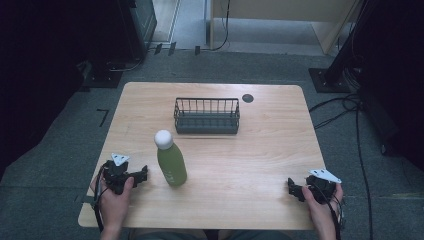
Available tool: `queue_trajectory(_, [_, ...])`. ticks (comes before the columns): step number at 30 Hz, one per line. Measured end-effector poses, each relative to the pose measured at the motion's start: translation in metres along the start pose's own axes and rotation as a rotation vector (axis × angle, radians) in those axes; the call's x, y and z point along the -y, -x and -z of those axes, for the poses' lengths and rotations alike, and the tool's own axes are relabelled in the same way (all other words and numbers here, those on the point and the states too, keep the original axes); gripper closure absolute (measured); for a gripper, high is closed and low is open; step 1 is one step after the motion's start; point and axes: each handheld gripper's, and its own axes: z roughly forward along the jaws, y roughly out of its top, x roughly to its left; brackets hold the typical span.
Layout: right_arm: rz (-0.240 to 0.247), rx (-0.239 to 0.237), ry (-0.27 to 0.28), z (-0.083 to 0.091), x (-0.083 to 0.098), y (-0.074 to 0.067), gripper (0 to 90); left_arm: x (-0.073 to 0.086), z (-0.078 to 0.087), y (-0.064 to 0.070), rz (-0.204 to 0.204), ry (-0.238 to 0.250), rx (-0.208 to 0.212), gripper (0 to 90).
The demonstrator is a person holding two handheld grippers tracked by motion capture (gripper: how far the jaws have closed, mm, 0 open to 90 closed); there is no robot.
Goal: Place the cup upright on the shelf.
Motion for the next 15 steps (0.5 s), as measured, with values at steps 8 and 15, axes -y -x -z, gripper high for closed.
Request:
queue_trajectory(8, [-0.022,0.02,0.017,0.002,-0.003,-0.013,4.0,0.0,0.0,0.0,0.001,0.0,0.0,1.6])
queue_trajectory(15, [0.001,-0.032,0.062,0.011,-0.024,-0.038,5.0,0.0,0.0,0.0,0.001,0.001,0.0,1.6])
